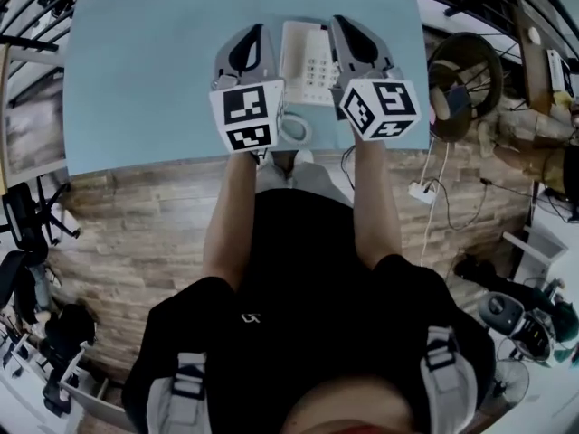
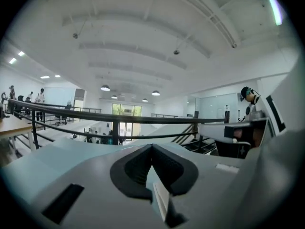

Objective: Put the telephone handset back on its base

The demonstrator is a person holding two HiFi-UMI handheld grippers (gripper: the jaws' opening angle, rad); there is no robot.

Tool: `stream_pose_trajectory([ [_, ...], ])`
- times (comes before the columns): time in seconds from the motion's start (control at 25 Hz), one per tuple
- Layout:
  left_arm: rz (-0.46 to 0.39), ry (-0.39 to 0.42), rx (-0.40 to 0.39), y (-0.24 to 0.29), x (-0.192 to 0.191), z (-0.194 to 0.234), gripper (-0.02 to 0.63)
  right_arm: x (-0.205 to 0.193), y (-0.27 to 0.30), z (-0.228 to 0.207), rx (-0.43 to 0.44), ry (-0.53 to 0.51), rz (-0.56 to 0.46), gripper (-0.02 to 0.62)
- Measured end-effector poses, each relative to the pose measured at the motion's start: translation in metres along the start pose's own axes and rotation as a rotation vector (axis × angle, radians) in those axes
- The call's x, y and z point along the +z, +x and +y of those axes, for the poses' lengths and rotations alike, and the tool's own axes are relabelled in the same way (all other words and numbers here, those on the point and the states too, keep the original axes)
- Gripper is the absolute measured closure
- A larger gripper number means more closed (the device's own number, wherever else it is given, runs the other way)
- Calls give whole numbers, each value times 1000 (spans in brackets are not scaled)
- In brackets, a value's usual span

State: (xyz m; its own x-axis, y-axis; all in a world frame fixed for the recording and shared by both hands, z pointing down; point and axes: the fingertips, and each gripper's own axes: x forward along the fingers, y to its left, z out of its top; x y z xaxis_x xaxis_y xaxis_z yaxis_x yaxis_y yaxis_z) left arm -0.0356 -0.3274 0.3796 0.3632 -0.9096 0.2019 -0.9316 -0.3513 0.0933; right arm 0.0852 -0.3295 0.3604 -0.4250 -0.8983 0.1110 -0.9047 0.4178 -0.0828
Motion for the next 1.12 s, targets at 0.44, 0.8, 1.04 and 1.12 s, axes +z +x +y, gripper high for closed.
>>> stream_pose_trajectory([
  [0.44, -195, 101, 33, 11, 87, -31, 607, 87, -15, -24, -34, -213, -134, 600],
  [0.8, -181, 108, 6, 22, 87, -42, 607, 84, -9, -35, -36, -218, -120, 600],
  [1.04, -168, 90, -1, 29, 86, -44, 607, 86, -7, -44, -84, -248, -112, 600],
  [1.12, -169, 90, -5, 30, 87, -47, 607, 86, -9, -47, -89, -250, -110, 600],
])
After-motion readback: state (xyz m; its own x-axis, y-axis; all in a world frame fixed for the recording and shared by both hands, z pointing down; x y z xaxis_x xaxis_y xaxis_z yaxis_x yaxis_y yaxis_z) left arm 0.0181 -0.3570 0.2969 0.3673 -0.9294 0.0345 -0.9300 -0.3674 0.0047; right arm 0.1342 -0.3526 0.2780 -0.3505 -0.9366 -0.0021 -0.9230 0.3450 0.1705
